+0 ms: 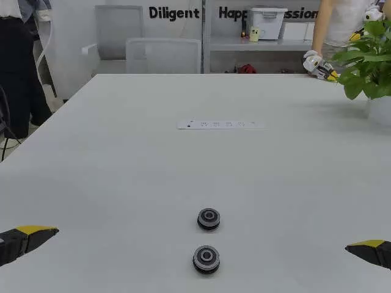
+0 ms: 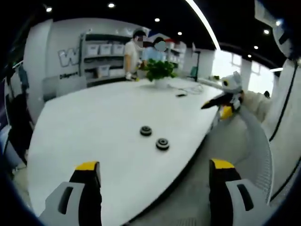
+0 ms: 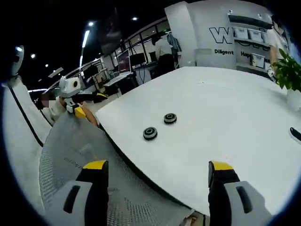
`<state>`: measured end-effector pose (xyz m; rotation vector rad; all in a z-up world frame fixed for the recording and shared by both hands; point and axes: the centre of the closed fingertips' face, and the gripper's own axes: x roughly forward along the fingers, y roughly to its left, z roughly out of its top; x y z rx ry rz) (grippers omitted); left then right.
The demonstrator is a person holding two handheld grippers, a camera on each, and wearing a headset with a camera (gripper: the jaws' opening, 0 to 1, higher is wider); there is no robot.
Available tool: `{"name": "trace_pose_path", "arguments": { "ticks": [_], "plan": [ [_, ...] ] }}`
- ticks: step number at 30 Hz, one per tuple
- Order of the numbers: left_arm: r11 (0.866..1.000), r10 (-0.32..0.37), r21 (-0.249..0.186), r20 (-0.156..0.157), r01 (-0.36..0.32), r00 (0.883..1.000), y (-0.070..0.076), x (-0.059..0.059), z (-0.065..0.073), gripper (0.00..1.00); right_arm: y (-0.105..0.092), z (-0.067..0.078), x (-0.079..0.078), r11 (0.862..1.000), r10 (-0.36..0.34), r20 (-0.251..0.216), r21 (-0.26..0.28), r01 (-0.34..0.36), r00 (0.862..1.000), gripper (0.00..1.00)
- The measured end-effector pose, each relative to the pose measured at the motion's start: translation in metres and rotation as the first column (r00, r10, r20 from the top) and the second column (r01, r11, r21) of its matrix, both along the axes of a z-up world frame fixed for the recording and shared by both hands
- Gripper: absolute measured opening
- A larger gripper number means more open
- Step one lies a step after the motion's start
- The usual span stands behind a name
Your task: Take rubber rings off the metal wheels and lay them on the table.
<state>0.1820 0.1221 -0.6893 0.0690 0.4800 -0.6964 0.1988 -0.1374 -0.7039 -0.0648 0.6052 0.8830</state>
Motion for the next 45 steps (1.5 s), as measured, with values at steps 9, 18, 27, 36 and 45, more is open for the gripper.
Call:
{"name": "trace_pose_path", "arguments": {
  "ticks": [9,18,27,36,45],
  "plan": [
    [1.0,0.003,-0.008,-0.002,-0.003,1.0,0.0002,-0.0002,0.0003,1.0,-0.0007,0.0022,0.0012,1.0,-0.021,0.006,0.016,0.021,1.0,0.83],
    [1.0,-0.011,-0.007,-0.019,0.01,1.0,-0.0014,-0.0006,-0.0017,1.0,0.0002,0.0009,0.0002,1.0,-0.015,-0.012,0.02,0.015,1.0,0.84],
    [1.0,-0.021,-0.002,-0.035,0.021,0.999,-0.0017,0.0001,-0.0039,1.0,0.0015,-0.0012,-0.0013,1.0,0.001,-0.035,0.023,0.0,0.999,0.87],
    [0.999,-0.05,0.006,-0.045,0.05,0.998,-0.0035,0.0012,-0.0059,1.0,0.0038,-0.0036,-0.0029,0.999,0.03,-0.052,0.017,-0.029,0.998,0.89],
    [0.995,-0.098,0.004,-0.04,0.098,0.994,-0.0078,0.0009,-0.0059,1.0,0.0049,-0.0077,-0.0032,0.998,0.058,-0.059,-0.007,-0.058,0.997,0.89]
  ]
}}
